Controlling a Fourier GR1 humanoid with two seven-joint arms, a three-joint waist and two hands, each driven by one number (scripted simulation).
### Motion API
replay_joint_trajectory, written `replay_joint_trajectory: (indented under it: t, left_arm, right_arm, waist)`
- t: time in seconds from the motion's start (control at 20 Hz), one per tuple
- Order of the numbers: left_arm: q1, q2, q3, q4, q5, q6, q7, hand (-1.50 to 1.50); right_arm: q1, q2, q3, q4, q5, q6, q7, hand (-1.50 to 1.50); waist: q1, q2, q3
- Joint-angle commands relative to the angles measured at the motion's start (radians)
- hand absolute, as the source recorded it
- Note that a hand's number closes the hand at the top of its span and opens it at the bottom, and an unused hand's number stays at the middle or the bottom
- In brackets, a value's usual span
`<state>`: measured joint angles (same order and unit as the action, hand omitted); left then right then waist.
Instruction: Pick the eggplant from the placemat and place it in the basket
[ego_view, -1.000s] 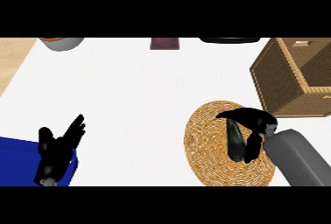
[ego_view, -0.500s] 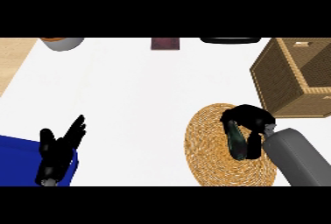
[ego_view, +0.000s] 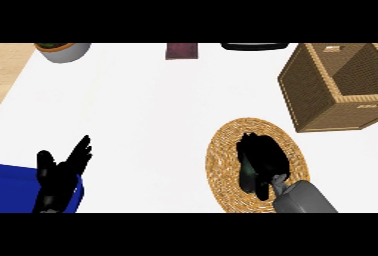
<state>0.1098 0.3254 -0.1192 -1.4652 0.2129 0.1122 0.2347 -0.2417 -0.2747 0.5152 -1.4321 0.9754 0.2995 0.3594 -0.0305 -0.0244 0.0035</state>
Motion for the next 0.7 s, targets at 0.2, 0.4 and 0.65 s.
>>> replay_joint_trajectory:
  t: [0.2, 0.4, 0.65]
  left_arm:
    - [0.067, -0.006, 0.009, 0.059, -0.009, -0.006, -0.019, 0.00]
    - [0.066, -0.023, 0.000, 0.028, -0.006, 0.016, 0.018, 0.00]
    - [0.058, -0.025, -0.011, 0.035, -0.036, 0.022, 0.010, 0.00]
  right_arm:
    - [0.182, 0.116, 0.033, -0.332, 0.054, -0.161, 0.181, 1.50]
    - [0.187, 0.268, -0.046, -0.516, -0.135, -0.323, 0.186, 1.50]
    - [0.152, 0.240, -0.162, -0.794, -0.159, -0.271, 0.257, 1.50]
  waist:
    - [0.007, 0.018, -0.004]
    - [-0.009, 0.012, 0.000]
    - [-0.001, 0.016, -0.004]
